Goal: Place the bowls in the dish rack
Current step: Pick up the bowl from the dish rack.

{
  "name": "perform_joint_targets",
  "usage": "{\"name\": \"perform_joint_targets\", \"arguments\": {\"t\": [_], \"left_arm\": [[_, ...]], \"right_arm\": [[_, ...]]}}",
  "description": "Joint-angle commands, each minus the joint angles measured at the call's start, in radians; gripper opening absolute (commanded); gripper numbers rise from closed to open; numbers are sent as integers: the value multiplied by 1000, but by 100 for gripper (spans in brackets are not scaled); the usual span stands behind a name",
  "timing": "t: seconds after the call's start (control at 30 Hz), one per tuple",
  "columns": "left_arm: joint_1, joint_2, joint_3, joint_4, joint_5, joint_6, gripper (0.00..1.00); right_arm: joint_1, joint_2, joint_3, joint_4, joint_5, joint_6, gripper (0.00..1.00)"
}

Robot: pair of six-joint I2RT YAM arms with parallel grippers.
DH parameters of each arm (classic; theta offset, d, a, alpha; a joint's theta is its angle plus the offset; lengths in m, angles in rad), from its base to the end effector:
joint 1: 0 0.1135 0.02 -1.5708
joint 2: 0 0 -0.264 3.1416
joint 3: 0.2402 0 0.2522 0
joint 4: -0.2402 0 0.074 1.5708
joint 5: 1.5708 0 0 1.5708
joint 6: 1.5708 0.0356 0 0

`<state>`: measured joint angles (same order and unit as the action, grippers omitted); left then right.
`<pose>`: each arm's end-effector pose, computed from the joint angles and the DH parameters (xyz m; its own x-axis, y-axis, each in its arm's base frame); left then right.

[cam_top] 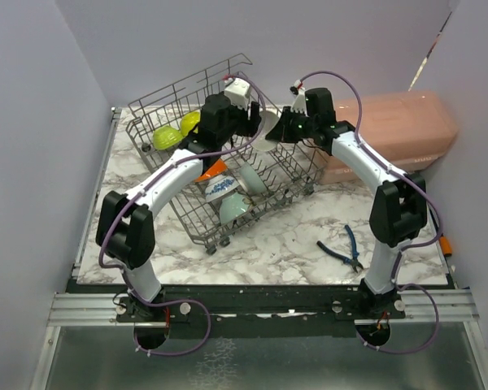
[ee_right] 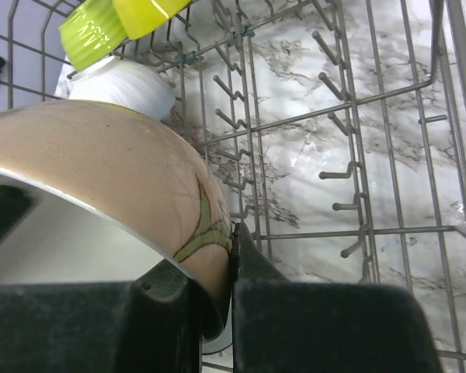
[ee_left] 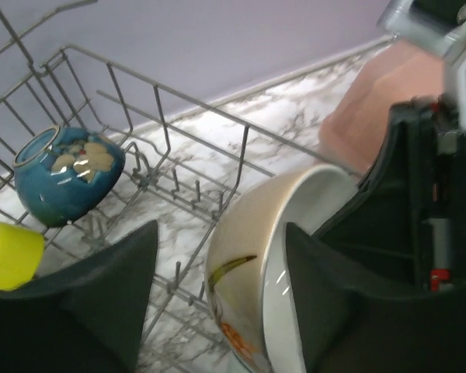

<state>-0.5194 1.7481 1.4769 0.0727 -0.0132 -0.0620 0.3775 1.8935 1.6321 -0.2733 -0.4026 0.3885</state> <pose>0.3701 -0.2111 0.3439 -0.2009 0.0435 -0.9786 0.4736 0.8788 -0.0581 0.4111 0.1780 0.3041 -0.6856 0.1031 -0.7207 -0.4244 0.7477 0.5107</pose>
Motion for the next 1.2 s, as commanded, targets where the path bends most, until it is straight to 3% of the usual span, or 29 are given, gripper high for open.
{"name": "perform_joint_targets", "arguments": {"t": [0.0,0.07,0.1,0.23,0.37,0.8,1.17], "left_arm": [[64,-99,-20,63,130,-143,82],[114,-115,-37,60,270,-234,97],[138,-120,-44,60,337,-273,99],[180,-125,-70,53,584,-405,99],[180,-132,-110,34,702,-458,99],[172,-159,-172,-7,808,-499,99],[104,-147,-183,-102,693,-441,97]], "right_arm": [[-11,-51,-8,44,-110,-54,0],[-14,-81,-44,79,-147,-87,0],[-14,-99,-64,99,-168,-101,0],[-14,-146,-98,147,-270,-138,0],[-14,-168,-102,161,-328,-143,0],[-14,-133,-39,75,-333,-186,0],[-14,-143,-34,102,-371,-178,0]]}}
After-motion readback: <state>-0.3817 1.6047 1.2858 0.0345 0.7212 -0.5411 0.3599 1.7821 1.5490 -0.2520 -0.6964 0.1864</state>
